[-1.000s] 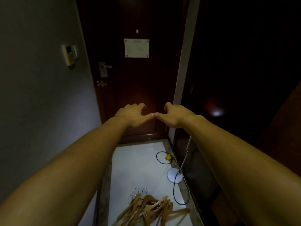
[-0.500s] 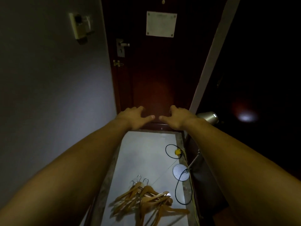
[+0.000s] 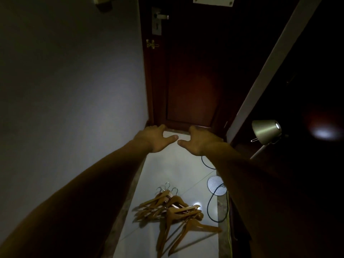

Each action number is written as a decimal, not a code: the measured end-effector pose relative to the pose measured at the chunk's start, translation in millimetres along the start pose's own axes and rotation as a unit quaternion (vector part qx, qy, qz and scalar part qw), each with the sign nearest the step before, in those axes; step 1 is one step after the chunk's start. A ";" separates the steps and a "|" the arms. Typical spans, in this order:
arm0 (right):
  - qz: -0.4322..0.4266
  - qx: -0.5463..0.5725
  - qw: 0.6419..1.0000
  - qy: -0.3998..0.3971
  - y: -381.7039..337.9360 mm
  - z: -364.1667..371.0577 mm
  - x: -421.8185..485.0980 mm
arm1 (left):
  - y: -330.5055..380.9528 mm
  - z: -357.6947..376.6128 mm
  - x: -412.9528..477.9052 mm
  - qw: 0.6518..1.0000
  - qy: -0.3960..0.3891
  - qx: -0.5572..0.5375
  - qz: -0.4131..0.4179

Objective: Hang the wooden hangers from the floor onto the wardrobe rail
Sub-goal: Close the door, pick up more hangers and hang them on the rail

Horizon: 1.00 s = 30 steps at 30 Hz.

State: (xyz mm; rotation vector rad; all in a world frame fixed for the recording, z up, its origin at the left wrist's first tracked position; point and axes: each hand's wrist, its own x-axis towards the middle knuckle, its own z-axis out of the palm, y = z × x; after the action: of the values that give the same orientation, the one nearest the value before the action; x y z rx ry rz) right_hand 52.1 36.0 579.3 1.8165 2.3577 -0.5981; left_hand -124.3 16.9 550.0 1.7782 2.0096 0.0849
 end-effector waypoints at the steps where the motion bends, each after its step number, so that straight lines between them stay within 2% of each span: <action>1: 0.001 0.000 1.000 -0.006 -1.7 5.8 7.3 | -5.8 4.4 4.3 1.000 -0.002 -0.007 -0.002; 9: 0.013 -0.032 0.997 -0.065 4.0 98.7 69.9 | -66.5 93.8 60.3 0.998 -0.060 -0.023 -0.010; 13: 0.016 -0.039 0.996 -0.079 17.1 171.5 101.1 | -101.8 159.9 85.0 0.996 -0.080 -0.040 -0.021; 19: 0.057 -0.011 0.987 -0.149 45.8 286.8 141.3 | -137.6 270.2 111.9 0.993 -0.103 -0.020 -0.050; 30: 0.072 -0.015 0.987 -0.143 104.5 475.9 203.5 | -190.4 449.3 182.7 0.993 -0.117 -0.001 -0.027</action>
State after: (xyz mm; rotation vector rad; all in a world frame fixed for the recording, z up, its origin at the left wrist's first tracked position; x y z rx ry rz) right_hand 21.2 66.8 53.1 1.7367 2.0212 -0.7439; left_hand -146.4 48.6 30.4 1.6481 1.8856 -0.1331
